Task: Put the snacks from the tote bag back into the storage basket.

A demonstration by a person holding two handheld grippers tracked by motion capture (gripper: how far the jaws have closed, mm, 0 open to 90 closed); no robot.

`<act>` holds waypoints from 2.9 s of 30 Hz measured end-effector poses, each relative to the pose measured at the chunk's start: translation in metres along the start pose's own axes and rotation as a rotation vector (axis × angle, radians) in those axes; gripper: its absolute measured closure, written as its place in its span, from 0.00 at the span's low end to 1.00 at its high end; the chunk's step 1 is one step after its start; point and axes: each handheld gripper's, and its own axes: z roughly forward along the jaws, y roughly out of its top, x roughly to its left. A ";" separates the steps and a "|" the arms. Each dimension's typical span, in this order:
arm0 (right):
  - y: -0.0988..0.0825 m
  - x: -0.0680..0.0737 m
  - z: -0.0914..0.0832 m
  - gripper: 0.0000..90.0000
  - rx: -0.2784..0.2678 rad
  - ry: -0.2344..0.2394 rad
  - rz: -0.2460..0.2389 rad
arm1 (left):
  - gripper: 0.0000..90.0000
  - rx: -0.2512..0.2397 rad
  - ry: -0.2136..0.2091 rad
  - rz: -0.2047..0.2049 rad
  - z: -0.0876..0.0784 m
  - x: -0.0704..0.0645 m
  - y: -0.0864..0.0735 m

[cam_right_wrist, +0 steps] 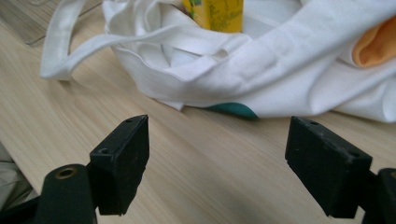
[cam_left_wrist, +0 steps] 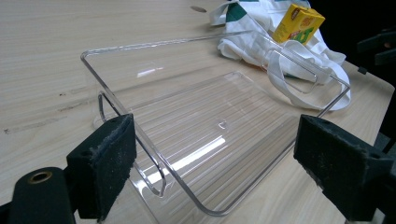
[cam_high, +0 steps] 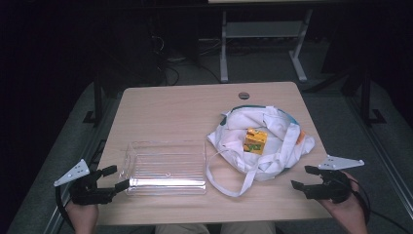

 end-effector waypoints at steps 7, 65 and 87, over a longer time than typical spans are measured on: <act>0.017 0.006 -0.001 0.24 0.013 -0.001 -0.052 | 0.14 -0.005 -0.006 -0.002 0.000 0.001 0.000; 0.141 0.004 0.056 0.30 0.275 0.005 -0.279 | 0.14 -0.022 -0.001 -0.018 -0.003 0.002 -0.001; 0.167 0.010 0.085 0.32 0.333 0.003 -0.355 | 0.14 -0.027 -0.003 -0.016 -0.004 0.003 -0.001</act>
